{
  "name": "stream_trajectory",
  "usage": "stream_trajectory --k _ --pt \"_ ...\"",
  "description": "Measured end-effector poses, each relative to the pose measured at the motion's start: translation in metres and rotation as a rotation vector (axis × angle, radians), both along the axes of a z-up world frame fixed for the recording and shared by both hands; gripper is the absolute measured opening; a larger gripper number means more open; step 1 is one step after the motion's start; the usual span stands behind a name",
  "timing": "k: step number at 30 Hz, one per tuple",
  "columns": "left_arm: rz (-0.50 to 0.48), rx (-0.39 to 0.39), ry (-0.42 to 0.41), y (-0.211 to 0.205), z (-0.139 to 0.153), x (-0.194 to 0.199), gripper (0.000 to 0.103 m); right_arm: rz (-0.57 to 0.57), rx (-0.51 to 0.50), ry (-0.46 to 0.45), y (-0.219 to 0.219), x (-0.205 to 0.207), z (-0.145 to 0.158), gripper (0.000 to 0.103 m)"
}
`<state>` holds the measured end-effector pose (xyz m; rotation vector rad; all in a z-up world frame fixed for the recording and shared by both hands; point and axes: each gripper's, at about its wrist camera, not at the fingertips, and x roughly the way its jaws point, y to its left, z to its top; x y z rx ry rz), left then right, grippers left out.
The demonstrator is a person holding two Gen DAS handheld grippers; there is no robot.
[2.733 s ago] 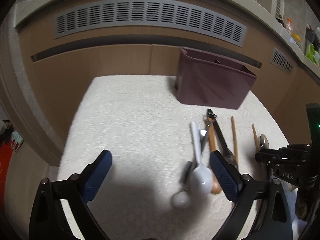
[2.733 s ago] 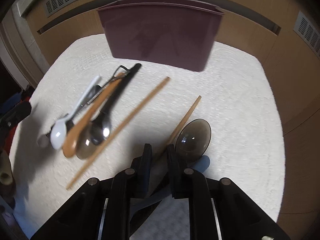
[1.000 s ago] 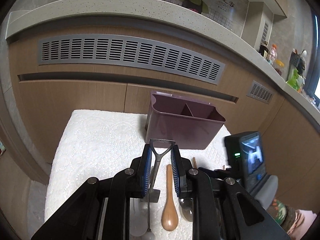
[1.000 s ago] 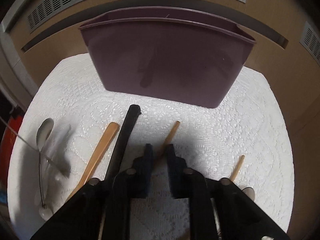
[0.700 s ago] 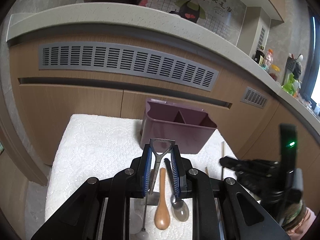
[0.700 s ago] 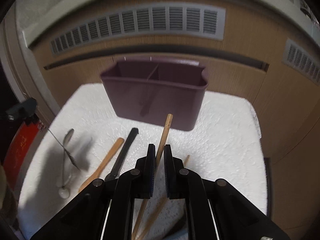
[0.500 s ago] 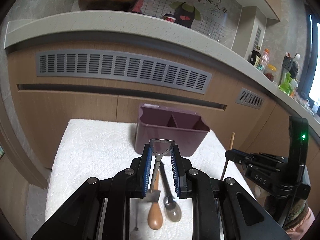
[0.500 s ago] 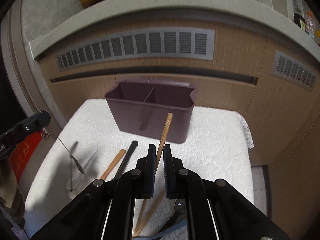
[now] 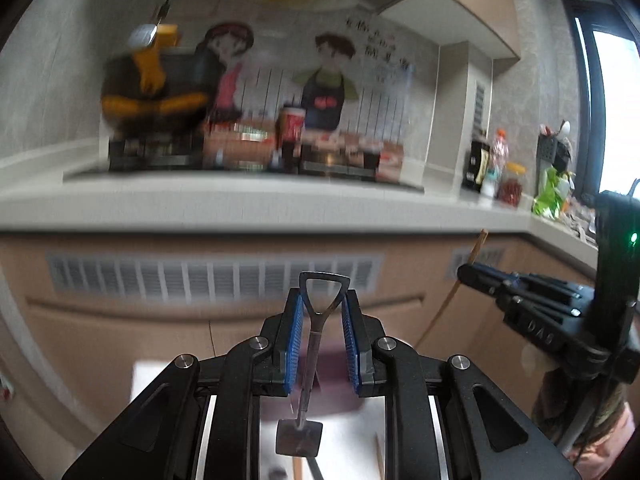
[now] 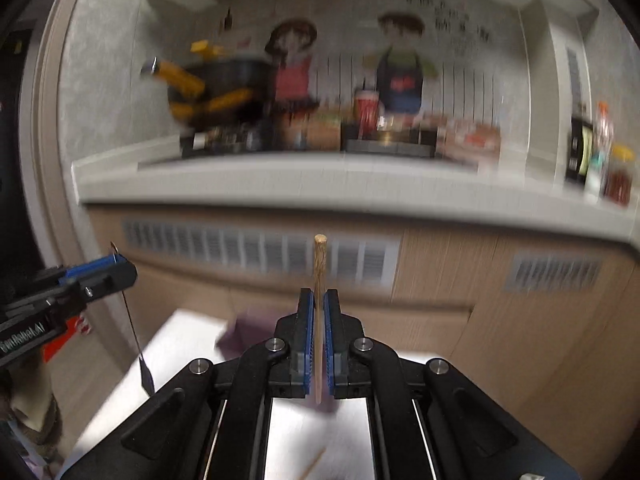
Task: Organize utensils
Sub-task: 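Lift the spatula with the left gripper while the right carries the chopstick, both releasing into the caddy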
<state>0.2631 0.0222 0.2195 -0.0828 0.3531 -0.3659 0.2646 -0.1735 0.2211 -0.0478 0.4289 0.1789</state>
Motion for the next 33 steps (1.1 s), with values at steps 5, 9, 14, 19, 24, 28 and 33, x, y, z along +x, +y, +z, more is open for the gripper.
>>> stream_trajectory --k 5,9,14,19,24,28,33 --pt "0.009 -0.009 -0.034 -0.003 0.017 0.041 0.02 -0.022 -0.016 -0.023 0.004 0.037 0.021 0.004" --pt "0.0 -0.012 -0.009 -0.008 0.005 0.072 0.02 -0.019 -0.043 -0.003 0.012 0.058 0.013 0.004" --pt "-0.006 -0.015 0.062 -0.018 -0.027 0.104 0.02 -0.006 -0.055 0.055 0.017 0.076 -0.017 0.005" --pt "-0.004 -0.021 0.162 -0.022 -0.072 0.131 0.023 0.006 -0.074 0.145 0.025 0.093 -0.06 0.005" --pt "0.003 -0.048 0.265 -0.016 -0.11 0.142 0.05 0.011 -0.08 0.23 0.021 0.101 -0.097 0.016" --pt "0.044 -0.031 0.282 -0.002 -0.125 0.122 0.05 -0.026 -0.074 0.246 0.004 0.088 -0.112 0.027" --pt "0.099 0.035 0.329 0.019 -0.156 0.079 0.051 -0.089 -0.077 0.269 -0.021 0.052 -0.132 0.035"
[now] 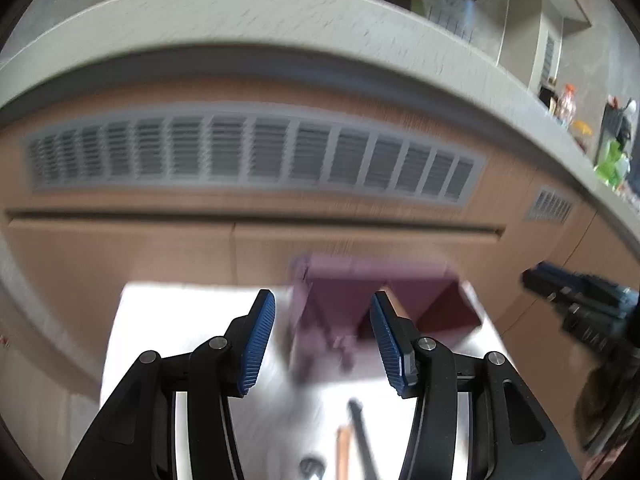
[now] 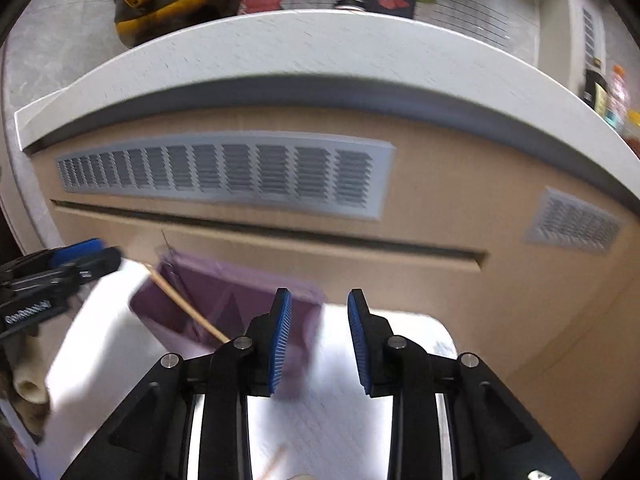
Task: Organize utensils
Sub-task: 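Lift the spatula with the left gripper while the right carries the chopstick, both releasing into the caddy, then grasp the white-ball-handled spoon with the left gripper while the right grasps the brown translucent spoon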
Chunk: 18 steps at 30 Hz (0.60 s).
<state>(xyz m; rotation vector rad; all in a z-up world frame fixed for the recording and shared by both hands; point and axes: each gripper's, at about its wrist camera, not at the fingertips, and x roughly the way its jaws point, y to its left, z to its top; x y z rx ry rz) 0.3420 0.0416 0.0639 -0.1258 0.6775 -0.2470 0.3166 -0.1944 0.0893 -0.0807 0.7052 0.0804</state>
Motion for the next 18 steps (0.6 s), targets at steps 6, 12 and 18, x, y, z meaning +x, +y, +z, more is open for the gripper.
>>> stream_trajectory --k 6,12,18 --pt "0.035 0.045 0.093 0.011 -0.04 -0.053 0.059 -0.042 -0.004 0.052 -0.017 -0.053 -0.034 0.059" --pt "0.051 0.065 0.113 0.012 -0.06 -0.099 0.078 -0.072 0.015 0.167 -0.026 -0.091 -0.075 0.059" --pt "0.063 0.068 0.119 0.013 -0.065 -0.116 0.088 -0.074 0.05 0.292 -0.01 -0.104 -0.108 0.059"
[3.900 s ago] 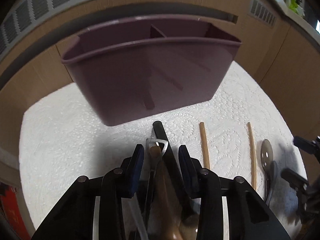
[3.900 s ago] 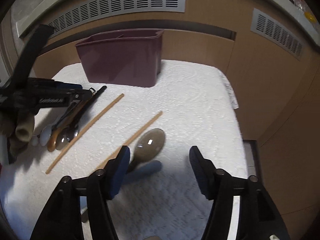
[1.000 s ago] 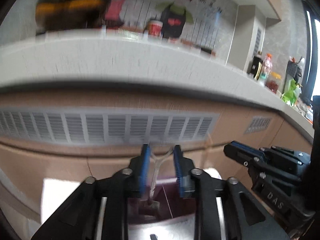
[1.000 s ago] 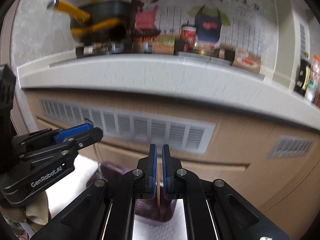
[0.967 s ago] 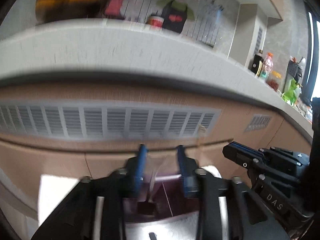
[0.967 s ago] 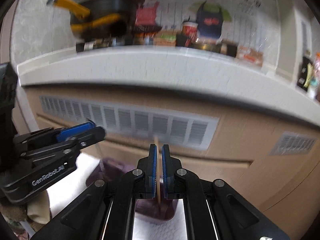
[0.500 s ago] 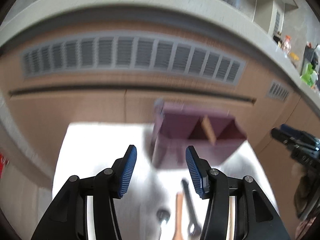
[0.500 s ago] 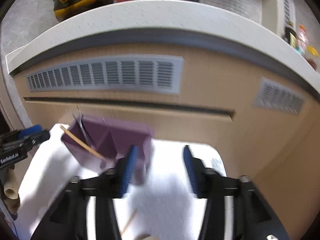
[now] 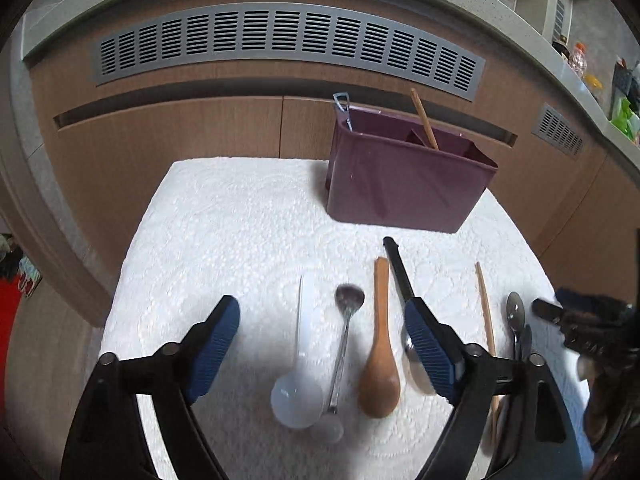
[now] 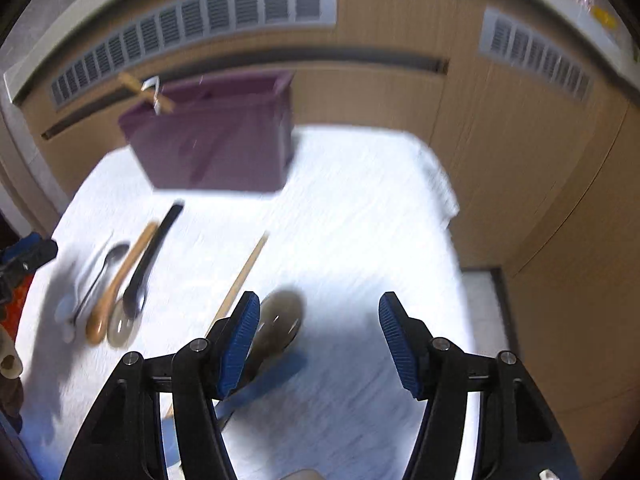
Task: Organize utensils
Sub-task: 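Grasp the white-ball-handled spoon with the left gripper while the right grasps the brown translucent spoon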
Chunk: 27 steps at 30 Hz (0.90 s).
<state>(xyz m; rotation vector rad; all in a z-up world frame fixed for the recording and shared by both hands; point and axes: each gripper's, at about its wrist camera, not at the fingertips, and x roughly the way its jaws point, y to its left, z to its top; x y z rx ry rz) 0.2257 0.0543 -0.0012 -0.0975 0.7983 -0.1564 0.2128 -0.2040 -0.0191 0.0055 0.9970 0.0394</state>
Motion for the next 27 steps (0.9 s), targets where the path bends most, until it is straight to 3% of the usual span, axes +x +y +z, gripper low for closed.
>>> stream_trajectory --k 5,10,12,13,14,20,23,27 --pt "0.022 0.019 0.009 0.006 -0.002 -0.008 0.101 -0.041 0.034 0.074 0.014 0.008 -0.022 0.059" --pt "0.022 -0.005 0.044 0.012 -0.008 -0.014 0.103 -0.04 0.007 0.076 0.024 0.012 -0.029 0.059" --pt "0.003 -0.014 0.052 0.009 -0.01 -0.016 0.103 -0.026 0.001 0.074 0.027 0.011 -0.029 0.05" --pt "-0.007 -0.022 0.058 0.008 -0.012 -0.016 0.103 -0.015 -0.013 0.061 0.028 0.009 -0.027 0.036" --pt "-0.015 -0.03 0.064 0.007 -0.013 -0.017 0.103 0.005 -0.022 0.055 0.03 0.008 -0.025 0.033" --pt "-0.048 0.003 0.022 -0.007 -0.014 -0.022 0.103 0.059 -0.022 -0.023 0.028 -0.008 -0.003 0.033" --pt "-0.095 0.013 0.058 -0.015 -0.021 -0.021 0.103 0.052 -0.007 -0.036 0.02 -0.011 0.006 0.033" --pt "-0.068 0.008 0.069 -0.012 -0.024 -0.019 0.103 0.059 0.0 -0.055 0.016 -0.016 0.009 0.033"
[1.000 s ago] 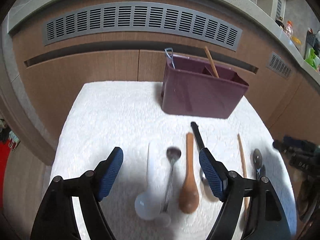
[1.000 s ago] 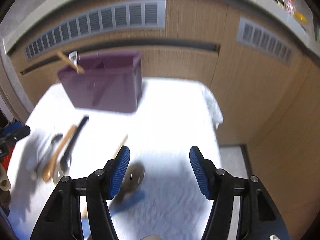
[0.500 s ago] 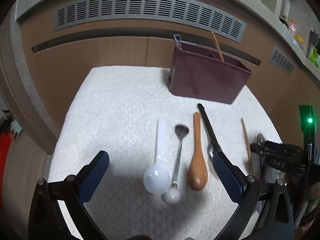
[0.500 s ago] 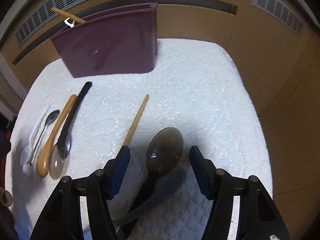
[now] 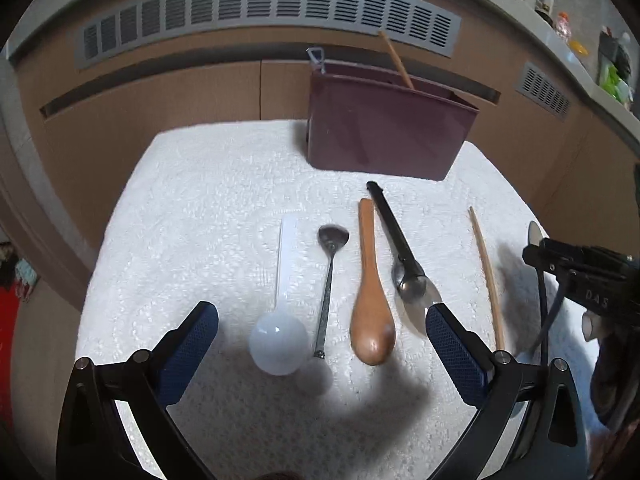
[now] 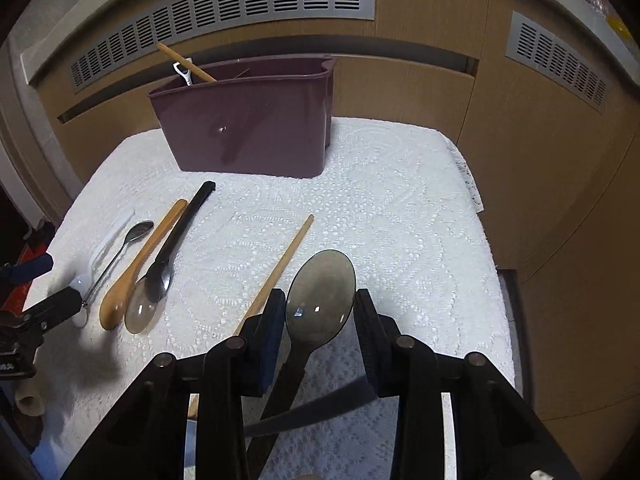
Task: Organize utensils
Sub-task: 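Grasp the white-ball-handled spoon with the left gripper while the right grasps the brown translucent spoon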
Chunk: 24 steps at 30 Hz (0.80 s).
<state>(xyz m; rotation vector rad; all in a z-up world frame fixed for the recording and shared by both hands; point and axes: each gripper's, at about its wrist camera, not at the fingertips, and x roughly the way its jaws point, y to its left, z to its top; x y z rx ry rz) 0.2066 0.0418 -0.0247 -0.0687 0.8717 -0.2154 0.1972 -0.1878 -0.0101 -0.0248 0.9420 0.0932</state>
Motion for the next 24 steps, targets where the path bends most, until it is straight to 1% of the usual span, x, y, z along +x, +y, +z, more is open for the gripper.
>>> stream_trajectory --k 1,2,3,4,5,6,7,10,12,14,15,18,20,22,24 --pt "0.003 -0.015 0.004 0.002 0.0 0.002 0.1 0.002 0.004 0.0 0.0 0.0 -0.001 0.033" --pt "-0.006 -0.01 0.0 0.001 0.001 0.005 0.085 0.003 0.008 0.002 -0.001 -0.001 -0.001 0.033" --pt "-0.018 0.016 0.003 -0.001 0.001 0.008 0.072 0.002 0.012 0.003 -0.002 -0.001 -0.001 0.033" --pt "-0.035 0.028 0.021 -0.003 0.0 0.013 0.051 0.002 0.016 0.003 -0.003 -0.001 -0.002 0.033" --pt "-0.06 0.012 0.04 -0.002 -0.001 0.018 0.039 0.003 0.018 0.001 -0.004 -0.002 -0.002 0.033" --pt "-0.091 -0.016 0.065 -0.001 0.0 0.026 0.035 0.004 0.02 -0.001 -0.005 -0.003 -0.001 0.033" --pt "-0.103 -0.018 0.08 -0.001 0.001 0.032 0.033 0.006 0.02 -0.004 -0.005 -0.004 -0.001 0.033" --pt "-0.133 -0.041 0.124 0.001 0.006 0.044 0.033 0.007 0.023 -0.01 -0.007 -0.007 0.001 0.033" --pt "-0.16 -0.028 0.12 0.0 0.009 0.036 0.033 0.006 0.025 -0.017 -0.009 -0.009 0.003 0.033" --pt "-0.171 0.019 0.094 -0.003 0.008 0.016 0.033 0.006 0.029 -0.022 -0.012 -0.011 0.004 0.033" --pt "-0.171 0.028 0.09 -0.004 0.006 0.005 0.033 0.007 0.031 -0.022 -0.013 -0.011 0.004 0.033" --pt "-0.116 0.051 0.072 -0.005 -0.003 -0.019 0.033 0.01 0.025 -0.016 -0.012 -0.009 0.002 0.033" --pt "-0.069 0.068 0.05 -0.003 -0.007 -0.027 0.033 0.013 0.017 -0.012 -0.01 -0.008 0.001 0.033" --pt "-0.046 0.075 0.043 -0.002 -0.012 -0.029 0.033 0.012 0.012 -0.007 -0.008 -0.007 0.001 0.033" --pt "-0.045 0.076 0.05 -0.003 -0.018 -0.027 0.033 0.008 0.009 -0.009 -0.006 -0.009 0.002 0.033"
